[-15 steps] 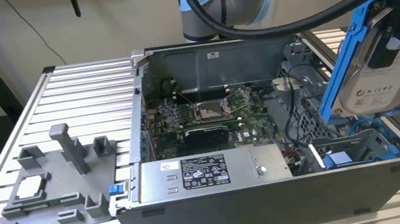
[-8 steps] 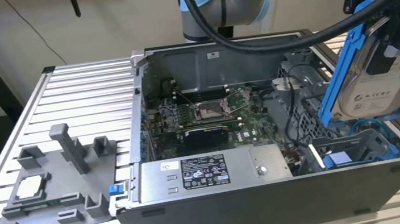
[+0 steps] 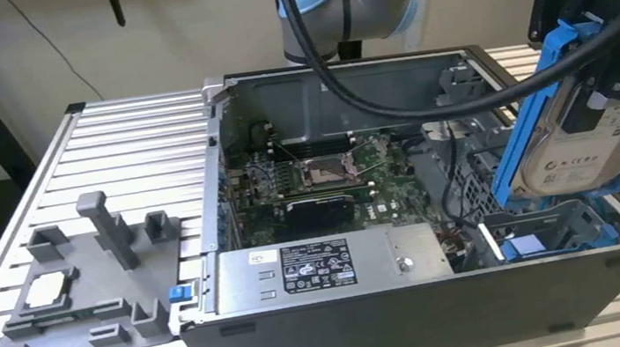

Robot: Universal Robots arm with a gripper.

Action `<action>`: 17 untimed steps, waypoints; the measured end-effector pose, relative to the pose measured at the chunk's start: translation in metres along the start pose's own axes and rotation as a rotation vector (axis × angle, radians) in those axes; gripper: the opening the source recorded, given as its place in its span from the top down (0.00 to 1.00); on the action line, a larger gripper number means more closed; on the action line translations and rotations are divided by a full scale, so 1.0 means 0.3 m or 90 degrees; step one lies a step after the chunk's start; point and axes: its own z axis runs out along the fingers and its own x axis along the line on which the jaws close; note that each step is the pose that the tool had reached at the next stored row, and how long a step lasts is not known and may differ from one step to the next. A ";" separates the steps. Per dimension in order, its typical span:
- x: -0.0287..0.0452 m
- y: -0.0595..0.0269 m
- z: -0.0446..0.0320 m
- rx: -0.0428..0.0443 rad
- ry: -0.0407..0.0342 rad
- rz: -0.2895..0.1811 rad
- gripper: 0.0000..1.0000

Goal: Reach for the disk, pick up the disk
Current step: 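Pick up the disk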

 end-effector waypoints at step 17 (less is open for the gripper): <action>-0.001 -0.061 0.064 -0.0001 -0.0010 0.000 1.00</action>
